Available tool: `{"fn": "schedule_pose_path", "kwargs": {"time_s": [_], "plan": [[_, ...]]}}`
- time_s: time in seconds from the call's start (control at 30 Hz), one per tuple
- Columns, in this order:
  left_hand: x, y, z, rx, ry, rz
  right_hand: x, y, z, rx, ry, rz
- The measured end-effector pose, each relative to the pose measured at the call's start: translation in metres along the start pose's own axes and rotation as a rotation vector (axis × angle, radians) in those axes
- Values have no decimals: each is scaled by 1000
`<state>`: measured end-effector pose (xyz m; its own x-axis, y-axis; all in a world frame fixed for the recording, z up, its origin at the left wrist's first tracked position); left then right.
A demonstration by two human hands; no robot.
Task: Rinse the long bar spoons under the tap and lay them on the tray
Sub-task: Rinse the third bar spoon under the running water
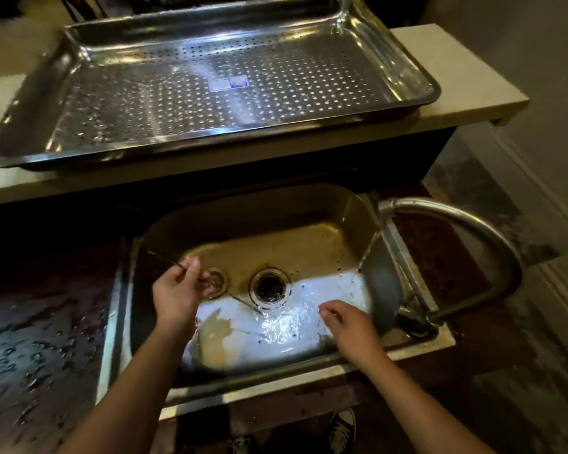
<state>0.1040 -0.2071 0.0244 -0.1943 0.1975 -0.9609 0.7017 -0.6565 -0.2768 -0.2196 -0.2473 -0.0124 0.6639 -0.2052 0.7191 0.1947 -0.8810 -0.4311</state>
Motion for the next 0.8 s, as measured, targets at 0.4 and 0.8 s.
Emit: {"fn": "schedule_pose_path", "kwargs": {"time_s": [0.4, 0.8], "plan": [[79, 76, -57, 70, 614, -181, 22, -22, 39, 30, -677, -185], [123, 144, -40, 197, 1304, -39, 51, -18, 45, 293, -797, -6]]}}
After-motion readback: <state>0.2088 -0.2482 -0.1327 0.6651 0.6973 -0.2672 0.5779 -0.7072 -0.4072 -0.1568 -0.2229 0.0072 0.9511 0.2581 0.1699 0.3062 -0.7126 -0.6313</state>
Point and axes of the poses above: each hand's wrist, its own y-axis towards the middle knuckle, its own z-axis out of the palm, x = y × z, the point moved 7 cm from there along y, towards the middle knuckle, and after that the axes turned 5 degrees about z, right-handed, at the moved point
